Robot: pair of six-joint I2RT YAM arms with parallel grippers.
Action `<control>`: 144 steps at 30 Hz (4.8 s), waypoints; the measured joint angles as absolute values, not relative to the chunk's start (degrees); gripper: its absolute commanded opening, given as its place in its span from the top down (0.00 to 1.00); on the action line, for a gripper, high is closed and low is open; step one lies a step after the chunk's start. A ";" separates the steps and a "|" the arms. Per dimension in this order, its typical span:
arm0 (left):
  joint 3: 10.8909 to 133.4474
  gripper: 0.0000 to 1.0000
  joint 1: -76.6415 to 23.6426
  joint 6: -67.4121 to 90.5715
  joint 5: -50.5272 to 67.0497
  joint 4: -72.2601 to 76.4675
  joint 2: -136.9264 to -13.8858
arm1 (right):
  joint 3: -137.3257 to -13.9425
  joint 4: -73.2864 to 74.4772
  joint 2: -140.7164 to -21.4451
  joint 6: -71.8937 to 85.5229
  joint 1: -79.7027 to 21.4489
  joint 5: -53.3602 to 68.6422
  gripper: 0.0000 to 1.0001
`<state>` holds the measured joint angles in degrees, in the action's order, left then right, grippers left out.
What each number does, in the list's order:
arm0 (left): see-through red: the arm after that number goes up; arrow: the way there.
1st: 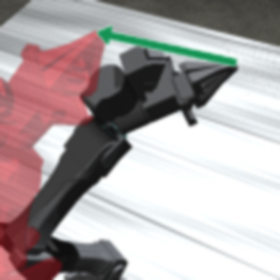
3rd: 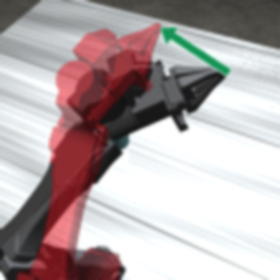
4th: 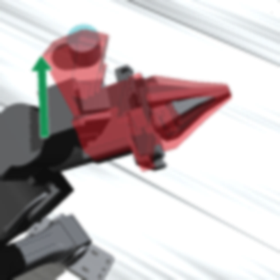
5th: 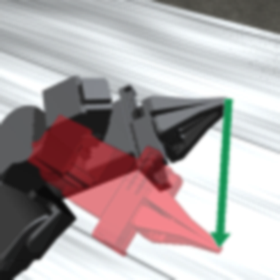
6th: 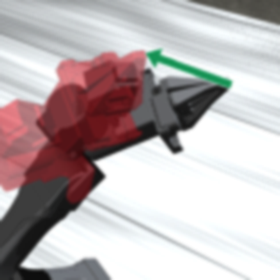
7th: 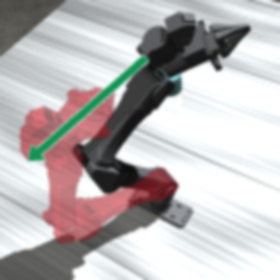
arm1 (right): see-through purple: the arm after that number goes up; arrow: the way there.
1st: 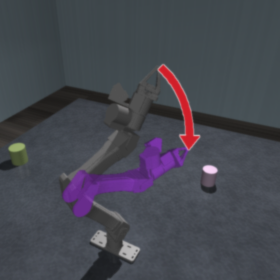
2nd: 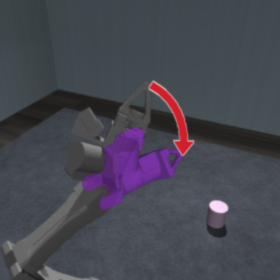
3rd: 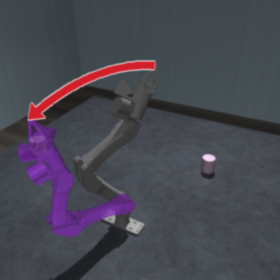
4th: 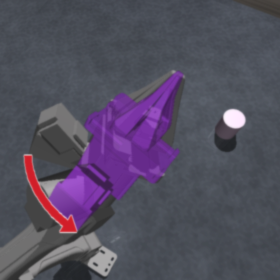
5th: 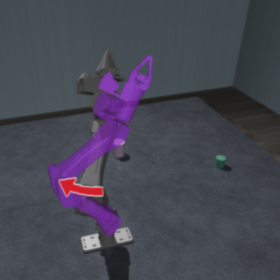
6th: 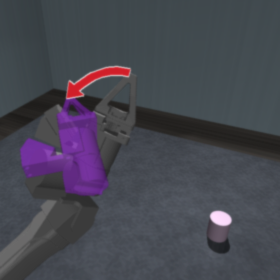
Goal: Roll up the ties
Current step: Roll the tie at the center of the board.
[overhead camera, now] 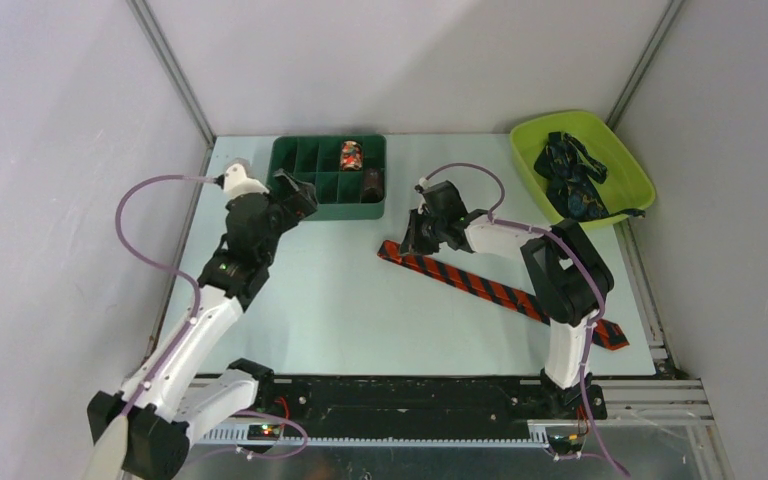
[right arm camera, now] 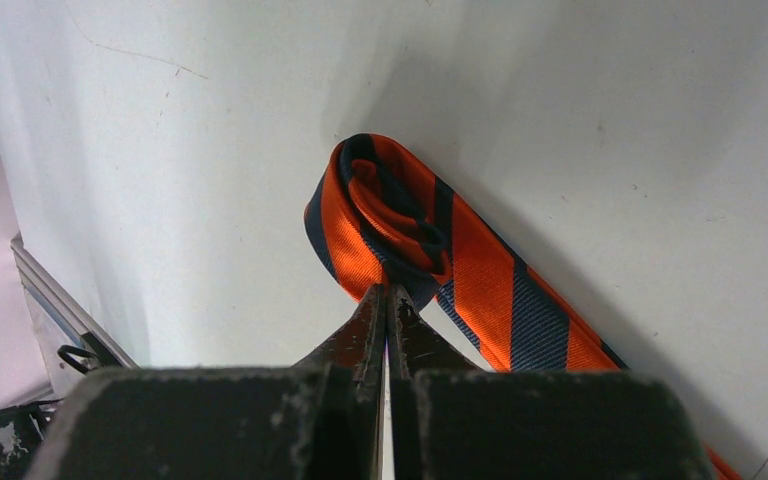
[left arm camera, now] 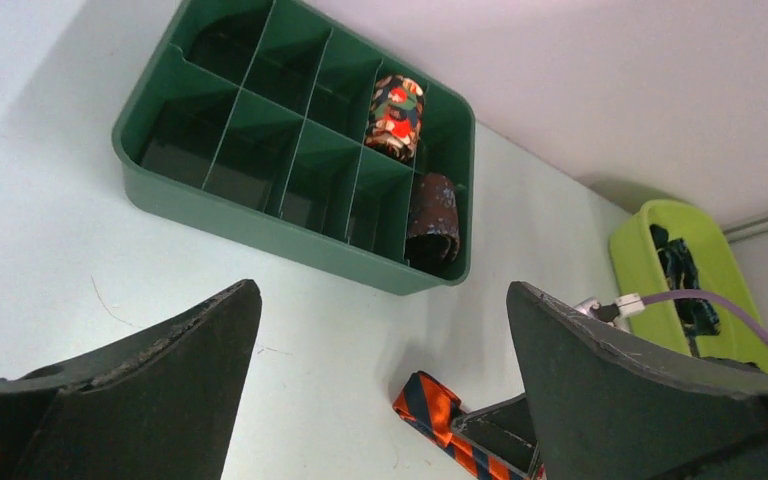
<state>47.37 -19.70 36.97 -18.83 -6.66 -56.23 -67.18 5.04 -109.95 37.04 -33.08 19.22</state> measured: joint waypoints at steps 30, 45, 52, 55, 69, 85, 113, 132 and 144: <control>40.36 0.10 -24.82 36.47 1.72 8.84 -75.33 | -66.17 5.37 -110.67 36.47 -33.95 15.62 1.00; 40.47 0.15 -26.13 38.15 9.87 19.38 -94.65 | -65.76 4.78 -110.67 36.49 -33.61 16.12 1.00; 40.49 0.23 -26.15 38.81 12.80 24.38 -97.56 | -65.71 4.60 -110.67 36.49 -33.47 16.29 1.00; 40.71 0.27 -26.15 39.03 13.61 25.93 -98.61 | -65.69 4.60 -110.67 36.51 -33.45 16.34 1.00; 41.50 0.44 -26.70 39.05 16.12 28.95 -101.60 | -65.67 4.58 -110.69 36.51 -33.12 16.60 1.00; 41.80 0.52 -27.31 39.00 18.26 30.55 -103.20 | -65.49 4.58 -110.69 36.51 -32.88 16.73 1.00; 43.62 0.44 -27.64 38.06 18.33 29.87 -104.73 | -65.49 4.32 -111.00 36.60 -32.75 17.23 1.00; 43.64 0.70 -27.73 37.43 18.13 29.39 -104.99 | -65.32 3.90 -110.50 36.58 -32.12 18.87 0.97; 46.94 0.76 -28.73 32.95 9.23 17.89 -99.98 | -62.48 3.53 -98.19 35.97 -29.91 19.27 0.96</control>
